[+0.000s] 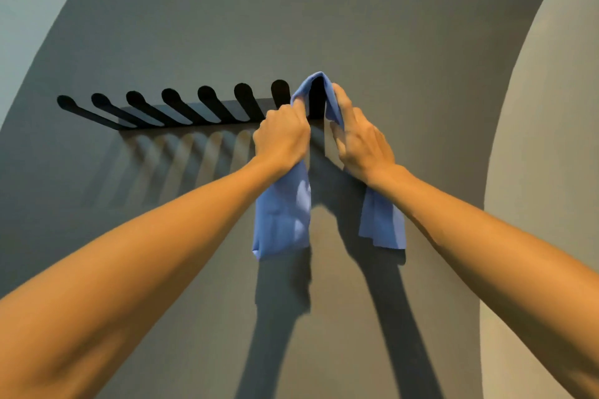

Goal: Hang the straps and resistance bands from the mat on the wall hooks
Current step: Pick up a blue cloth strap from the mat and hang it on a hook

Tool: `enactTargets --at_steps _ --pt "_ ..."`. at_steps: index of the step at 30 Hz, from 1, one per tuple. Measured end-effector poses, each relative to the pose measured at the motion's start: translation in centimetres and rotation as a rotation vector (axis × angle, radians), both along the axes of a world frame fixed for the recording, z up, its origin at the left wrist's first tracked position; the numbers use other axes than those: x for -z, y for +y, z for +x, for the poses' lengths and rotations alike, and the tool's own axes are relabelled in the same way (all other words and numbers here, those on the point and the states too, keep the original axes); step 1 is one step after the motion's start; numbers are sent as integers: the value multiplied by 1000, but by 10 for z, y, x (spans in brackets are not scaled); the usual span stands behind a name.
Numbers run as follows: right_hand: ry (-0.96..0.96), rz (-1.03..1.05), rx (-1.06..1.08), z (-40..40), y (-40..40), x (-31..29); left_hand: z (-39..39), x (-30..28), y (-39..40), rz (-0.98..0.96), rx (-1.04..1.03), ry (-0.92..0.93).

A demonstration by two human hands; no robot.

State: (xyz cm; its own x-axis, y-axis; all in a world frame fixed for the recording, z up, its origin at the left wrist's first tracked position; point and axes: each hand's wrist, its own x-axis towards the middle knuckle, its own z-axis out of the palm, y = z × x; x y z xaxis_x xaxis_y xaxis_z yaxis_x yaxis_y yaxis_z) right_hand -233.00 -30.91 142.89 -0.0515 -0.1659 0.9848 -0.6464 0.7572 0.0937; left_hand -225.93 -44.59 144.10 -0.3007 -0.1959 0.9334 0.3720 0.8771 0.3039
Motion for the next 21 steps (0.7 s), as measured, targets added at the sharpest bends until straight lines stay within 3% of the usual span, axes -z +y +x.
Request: enactTargets --at_steps 5,9,11,14,16,18,21 --pt "-173 -59 -58 0 7 -22 -7 -24 8 220 145 -145" --pt "-624 -297 -442 -9 14 -27 -30 -27 -10 239 265 -398" --pt "-711 -361 -582 -13 0 -15 -35 -17 -18 156 228 -356" --pt "-529 -354 -506 -12 -26 17 -29 12 -22 -3 222 -292" --pt "-544 -310 -431 -5 -38 41 -23 35 -31 -111 252 -345" --pt "-532 -303 -225 9 -46 65 -14 59 -56 -159 298 -434" --pt "-170 -218 109 48 -56 97 12 101 -116 -152 332 -539"
